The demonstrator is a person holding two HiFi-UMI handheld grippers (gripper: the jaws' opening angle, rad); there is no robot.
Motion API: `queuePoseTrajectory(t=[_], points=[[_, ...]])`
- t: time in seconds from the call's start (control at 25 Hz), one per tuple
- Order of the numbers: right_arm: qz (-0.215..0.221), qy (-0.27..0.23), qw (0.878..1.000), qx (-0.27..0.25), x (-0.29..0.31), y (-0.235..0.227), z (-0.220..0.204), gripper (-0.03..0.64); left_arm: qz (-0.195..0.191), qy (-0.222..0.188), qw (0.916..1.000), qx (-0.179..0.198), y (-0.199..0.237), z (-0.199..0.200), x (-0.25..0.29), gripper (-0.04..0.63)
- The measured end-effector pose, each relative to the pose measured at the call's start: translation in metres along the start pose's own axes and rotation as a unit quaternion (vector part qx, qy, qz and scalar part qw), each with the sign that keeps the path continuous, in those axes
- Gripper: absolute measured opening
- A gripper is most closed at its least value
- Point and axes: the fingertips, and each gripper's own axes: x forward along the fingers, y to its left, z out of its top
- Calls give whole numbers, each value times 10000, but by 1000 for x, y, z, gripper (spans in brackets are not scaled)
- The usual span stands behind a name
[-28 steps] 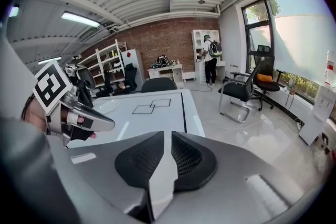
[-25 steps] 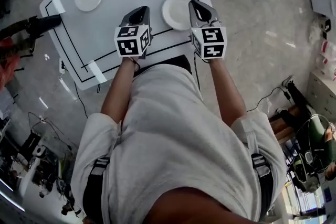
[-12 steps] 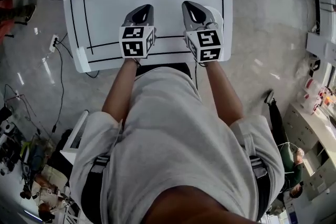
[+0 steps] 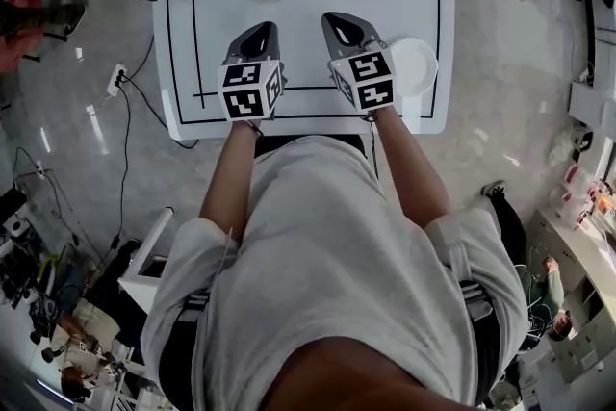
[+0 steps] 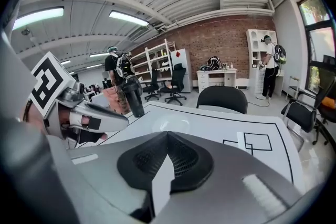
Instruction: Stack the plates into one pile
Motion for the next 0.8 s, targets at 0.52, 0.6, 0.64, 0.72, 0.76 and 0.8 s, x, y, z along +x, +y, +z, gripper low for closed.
queuePoseTrajectory(t=[0.52,0.6,0.64,0.72,0.76,0.8], points=[[-250,161,9990,320,75,-6,32,0,5,-18,9996,-277,92,36,25,3],[-307,260,9985,360,87,-11,29,0,-12,119,9993,-351,101,32,39,3],[-337,300,9984,350,92,-14,28,0,-31,172,9992,-362,104,30,46,3],[-396,365,9980,341,100,-17,26,0,-83,223,9991,-357,108,29,58,3],[-421,390,9977,360,103,-18,24,0,-103,234,9991,-349,110,28,62,3],[-441,416,9974,387,106,-19,23,0,-117,246,9991,-334,112,28,65,3]])
